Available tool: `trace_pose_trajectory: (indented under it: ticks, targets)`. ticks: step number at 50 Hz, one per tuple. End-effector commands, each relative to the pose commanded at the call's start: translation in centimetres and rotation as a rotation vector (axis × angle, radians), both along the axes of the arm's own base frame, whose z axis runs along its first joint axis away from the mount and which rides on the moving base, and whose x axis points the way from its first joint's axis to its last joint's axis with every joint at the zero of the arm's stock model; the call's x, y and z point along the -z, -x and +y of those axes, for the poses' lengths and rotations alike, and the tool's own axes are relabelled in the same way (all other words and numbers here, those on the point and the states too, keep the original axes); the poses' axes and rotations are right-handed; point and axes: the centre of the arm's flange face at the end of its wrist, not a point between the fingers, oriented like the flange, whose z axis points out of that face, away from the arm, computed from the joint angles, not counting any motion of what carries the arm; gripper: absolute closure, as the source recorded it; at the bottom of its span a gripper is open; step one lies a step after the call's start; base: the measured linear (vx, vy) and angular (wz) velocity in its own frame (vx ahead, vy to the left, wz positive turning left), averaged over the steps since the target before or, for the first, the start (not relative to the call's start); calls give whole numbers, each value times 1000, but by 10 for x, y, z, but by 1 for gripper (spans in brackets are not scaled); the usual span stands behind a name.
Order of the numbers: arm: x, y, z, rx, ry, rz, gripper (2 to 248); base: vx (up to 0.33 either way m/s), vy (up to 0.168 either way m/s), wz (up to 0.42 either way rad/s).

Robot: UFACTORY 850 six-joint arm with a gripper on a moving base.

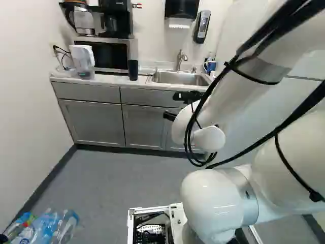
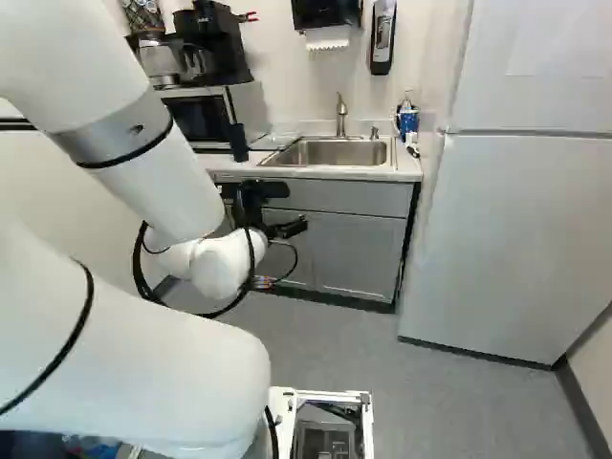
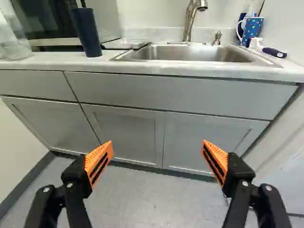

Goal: Rinse the cup and place it in the tray

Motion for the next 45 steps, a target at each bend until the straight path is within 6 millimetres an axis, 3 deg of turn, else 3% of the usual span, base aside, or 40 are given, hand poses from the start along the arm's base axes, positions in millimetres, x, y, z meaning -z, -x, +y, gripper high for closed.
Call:
trace_pose_trajectory:
  ticks: [19, 45]
  targets:
    - [-2, -2, 0, 0, 0, -4, 3, 0, 0, 0]
    - [-27, -33, 0, 0, 0, -63, 3, 0, 0, 0]
